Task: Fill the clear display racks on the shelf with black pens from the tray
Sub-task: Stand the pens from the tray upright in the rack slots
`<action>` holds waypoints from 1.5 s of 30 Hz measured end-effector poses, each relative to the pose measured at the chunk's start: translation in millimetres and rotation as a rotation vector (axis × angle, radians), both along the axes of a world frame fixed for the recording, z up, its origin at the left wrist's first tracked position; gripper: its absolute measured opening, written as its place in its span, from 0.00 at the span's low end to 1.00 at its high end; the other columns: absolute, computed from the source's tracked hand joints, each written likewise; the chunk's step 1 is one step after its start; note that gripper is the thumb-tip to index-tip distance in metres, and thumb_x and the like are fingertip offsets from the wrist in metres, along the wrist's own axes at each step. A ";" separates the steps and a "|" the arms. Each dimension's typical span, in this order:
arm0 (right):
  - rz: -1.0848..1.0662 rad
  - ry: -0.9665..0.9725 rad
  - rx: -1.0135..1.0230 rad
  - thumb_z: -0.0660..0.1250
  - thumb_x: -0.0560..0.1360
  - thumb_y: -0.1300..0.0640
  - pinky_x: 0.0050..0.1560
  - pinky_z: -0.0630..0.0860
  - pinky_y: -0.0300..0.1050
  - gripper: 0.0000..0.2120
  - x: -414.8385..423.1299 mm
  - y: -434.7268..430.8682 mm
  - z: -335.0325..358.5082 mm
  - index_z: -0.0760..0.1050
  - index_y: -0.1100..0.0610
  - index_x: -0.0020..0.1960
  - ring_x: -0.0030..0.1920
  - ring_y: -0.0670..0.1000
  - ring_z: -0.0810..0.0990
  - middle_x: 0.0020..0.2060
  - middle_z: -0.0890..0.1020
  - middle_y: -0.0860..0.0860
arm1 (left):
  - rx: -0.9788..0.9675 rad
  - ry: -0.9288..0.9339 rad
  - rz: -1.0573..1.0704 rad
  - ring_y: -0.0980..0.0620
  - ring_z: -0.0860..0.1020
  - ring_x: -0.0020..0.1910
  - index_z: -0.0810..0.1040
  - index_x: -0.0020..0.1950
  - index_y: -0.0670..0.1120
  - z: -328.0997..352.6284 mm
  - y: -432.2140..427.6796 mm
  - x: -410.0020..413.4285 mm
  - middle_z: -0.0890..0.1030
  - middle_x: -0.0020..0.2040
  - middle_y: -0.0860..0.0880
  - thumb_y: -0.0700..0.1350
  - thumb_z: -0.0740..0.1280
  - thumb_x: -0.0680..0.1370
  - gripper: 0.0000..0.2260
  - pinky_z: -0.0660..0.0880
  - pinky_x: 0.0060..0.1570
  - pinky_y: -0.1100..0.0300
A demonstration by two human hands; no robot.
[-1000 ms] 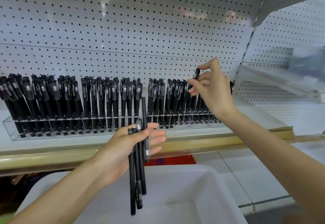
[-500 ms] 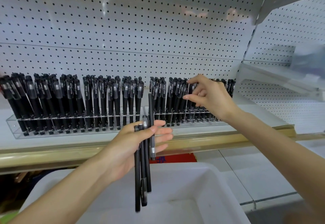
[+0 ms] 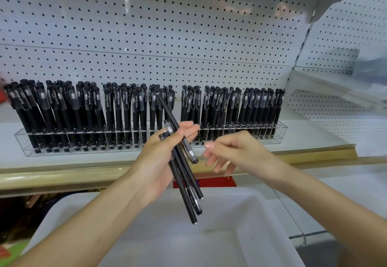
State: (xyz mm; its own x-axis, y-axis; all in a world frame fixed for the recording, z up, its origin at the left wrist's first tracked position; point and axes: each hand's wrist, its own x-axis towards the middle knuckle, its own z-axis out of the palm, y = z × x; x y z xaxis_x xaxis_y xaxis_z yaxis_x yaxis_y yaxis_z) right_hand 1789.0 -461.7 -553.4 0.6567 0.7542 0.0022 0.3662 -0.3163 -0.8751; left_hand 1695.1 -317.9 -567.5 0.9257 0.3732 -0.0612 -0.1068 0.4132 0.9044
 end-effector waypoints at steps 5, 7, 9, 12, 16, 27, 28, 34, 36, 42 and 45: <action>0.042 0.071 -0.008 0.69 0.75 0.54 0.29 0.74 0.35 0.10 -12.3 12.4 -15.5 0.81 0.61 0.44 0.33 0.45 0.79 0.34 0.83 0.51 | -0.037 0.001 -0.023 0.60 0.79 0.57 0.79 0.59 0.46 0.1 -6.7 -3.5 0.84 0.54 0.53 0.41 0.59 0.82 0.11 0.80 0.47 0.57; 0.046 0.069 0.007 0.69 0.76 0.56 0.29 0.73 0.36 0.08 -15.5 15.6 -18.6 0.80 0.61 0.43 0.31 0.45 0.78 0.31 0.82 0.48 | -0.039 0.002 -0.024 0.60 0.79 0.57 0.78 0.59 0.45 0.3 -4.8 -5.6 0.84 0.54 0.52 0.42 0.59 0.81 0.11 0.78 0.53 0.51; 0.054 0.063 0.004 0.69 0.75 0.57 0.29 0.73 0.37 0.07 -17.0 15.9 -20.0 0.78 0.59 0.41 0.31 0.45 0.78 0.32 0.81 0.50 | -0.061 -0.024 0.007 0.58 0.80 0.57 0.78 0.59 0.44 2.4 0.9 -6.7 0.84 0.54 0.51 0.42 0.60 0.81 0.10 0.77 0.55 0.50; 0.020 0.083 -0.040 0.71 0.73 0.57 0.31 0.74 0.38 0.07 -15.9 10.0 -19.0 0.77 0.60 0.41 0.32 0.45 0.79 0.32 0.82 0.50 | -0.126 -0.091 0.100 0.53 0.82 0.55 0.77 0.59 0.41 8.5 12.9 -7.1 0.84 0.53 0.46 0.40 0.60 0.81 0.10 0.75 0.58 0.54; -0.050 0.138 -0.036 0.74 0.71 0.58 0.32 0.76 0.39 0.09 -13.1 0.6 -15.8 0.76 0.61 0.41 0.34 0.47 0.81 0.35 0.81 0.55 | -0.142 -0.108 0.149 0.49 0.83 0.53 0.76 0.59 0.38 9.9 19.6 -10.1 0.84 0.52 0.44 0.39 0.60 0.81 0.10 0.77 0.57 0.52; -0.225 0.489 0.315 0.74 0.67 0.62 0.34 0.78 0.35 0.08 -9.9 4.9 -15.5 0.75 0.62 0.40 0.32 0.47 0.81 0.33 0.82 0.56 | -0.225 -0.076 0.239 0.46 0.84 0.50 0.75 0.59 0.37 3.5 19.0 -15.6 0.85 0.49 0.41 0.39 0.61 0.81 0.10 0.80 0.50 0.54; -0.244 0.572 0.389 0.73 0.66 0.61 0.35 0.78 0.33 0.08 -9.1 6.2 -15.6 0.76 0.62 0.39 0.33 0.46 0.82 0.35 0.82 0.55 | -0.222 -0.073 0.236 0.47 0.84 0.50 0.75 0.60 0.37 2.8 19.0 -16.5 0.84 0.50 0.41 0.38 0.61 0.80 0.10 0.80 0.50 0.54; -0.430 1.015 0.683 0.74 0.65 0.63 0.35 0.79 0.32 0.05 -3.6 12.1 -13.6 0.82 0.64 0.39 0.35 0.46 0.82 0.38 0.82 0.57 | -0.222 -0.046 0.228 0.48 0.84 0.49 0.78 0.58 0.37 -6.2 9.4 -20.8 0.85 0.49 0.42 0.38 0.63 0.79 0.09 0.80 0.51 0.56; -0.446 1.048 0.701 0.74 0.67 0.64 0.33 0.78 0.31 0.04 -0.4 10.2 -11.2 0.80 0.64 0.40 0.33 0.45 0.80 0.37 0.81 0.56 | -0.231 -0.025 0.213 0.48 0.84 0.49 0.78 0.57 0.38 -7.8 4.0 -21.2 0.85 0.49 0.41 0.38 0.63 0.79 0.09 0.80 0.51 0.56; -0.386 0.850 0.689 0.71 0.65 0.63 0.36 0.77 0.29 0.13 12.7 -0.8 5.8 0.79 0.62 0.49 0.35 0.42 0.76 0.35 0.80 0.50 | -0.291 -0.021 0.172 0.48 0.84 0.49 0.76 0.58 0.41 -6.8 -12.0 -19.8 0.85 0.48 0.41 0.40 0.63 0.80 0.08 0.76 0.57 0.54; -0.363 0.779 0.701 0.69 0.69 0.64 0.41 0.77 0.29 0.14 16.8 -6.4 9.3 0.78 0.61 0.55 0.39 0.42 0.77 0.35 0.83 0.49 | -0.316 -0.019 0.162 0.48 0.84 0.49 0.76 0.60 0.40 -6.2 -13.3 -16.9 0.85 0.49 0.41 0.39 0.62 0.80 0.10 0.76 0.56 0.55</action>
